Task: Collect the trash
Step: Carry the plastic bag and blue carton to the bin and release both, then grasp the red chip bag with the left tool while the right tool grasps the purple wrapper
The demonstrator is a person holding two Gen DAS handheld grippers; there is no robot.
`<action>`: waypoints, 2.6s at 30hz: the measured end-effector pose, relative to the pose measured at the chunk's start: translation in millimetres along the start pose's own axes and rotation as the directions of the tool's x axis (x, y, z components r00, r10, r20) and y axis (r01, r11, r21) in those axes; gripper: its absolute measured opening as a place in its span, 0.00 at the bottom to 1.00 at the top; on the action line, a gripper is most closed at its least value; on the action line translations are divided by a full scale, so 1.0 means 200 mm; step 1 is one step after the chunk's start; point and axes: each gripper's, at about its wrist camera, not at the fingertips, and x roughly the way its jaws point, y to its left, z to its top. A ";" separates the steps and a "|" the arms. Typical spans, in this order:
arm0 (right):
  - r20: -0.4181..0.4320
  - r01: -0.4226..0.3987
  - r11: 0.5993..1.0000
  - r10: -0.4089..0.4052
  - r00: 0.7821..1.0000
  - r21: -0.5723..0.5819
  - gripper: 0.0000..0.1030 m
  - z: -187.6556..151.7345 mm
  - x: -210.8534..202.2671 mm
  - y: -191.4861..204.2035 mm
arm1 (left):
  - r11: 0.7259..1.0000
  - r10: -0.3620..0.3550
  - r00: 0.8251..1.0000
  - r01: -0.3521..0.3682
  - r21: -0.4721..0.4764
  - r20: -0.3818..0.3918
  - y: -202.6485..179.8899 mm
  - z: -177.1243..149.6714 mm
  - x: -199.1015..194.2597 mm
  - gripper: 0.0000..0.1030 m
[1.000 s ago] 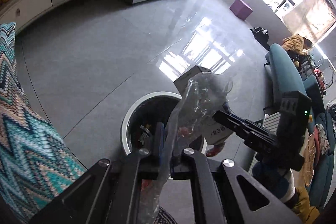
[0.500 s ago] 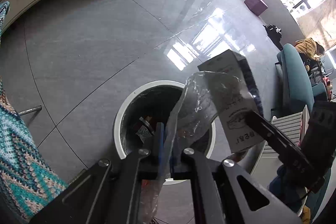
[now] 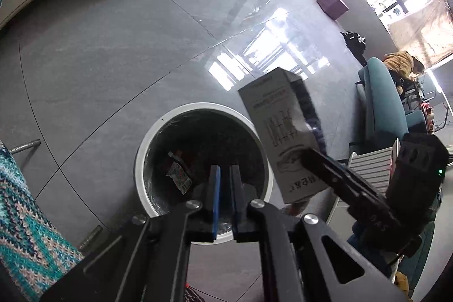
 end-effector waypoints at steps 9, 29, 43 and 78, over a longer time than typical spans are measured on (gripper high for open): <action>-0.019 0.044 0.999 -0.044 0.999 -0.001 0.48 -0.02 0.05 0.03 | 0.998 0.010 0.996 -0.015 0.063 0.089 -0.06 -0.04 -0.23 0.07; 0.043 -0.037 0.965 0.050 0.998 -0.261 0.48 -0.02 -0.15 0.73 | 0.989 0.124 0.906 -0.146 0.025 0.404 0.29 -0.52 -1.15 0.07; -0.085 -0.196 0.842 0.177 0.980 -0.503 0.48 -0.14 0.00 1.50 | 0.931 0.363 0.761 -0.278 -0.236 0.537 0.98 -1.14 -1.65 0.60; -0.472 -0.465 0.407 0.091 0.877 -0.786 0.48 -0.83 0.88 2.66 | 0.825 0.477 0.745 -0.197 -0.530 0.466 1.69 -1.65 -1.74 0.60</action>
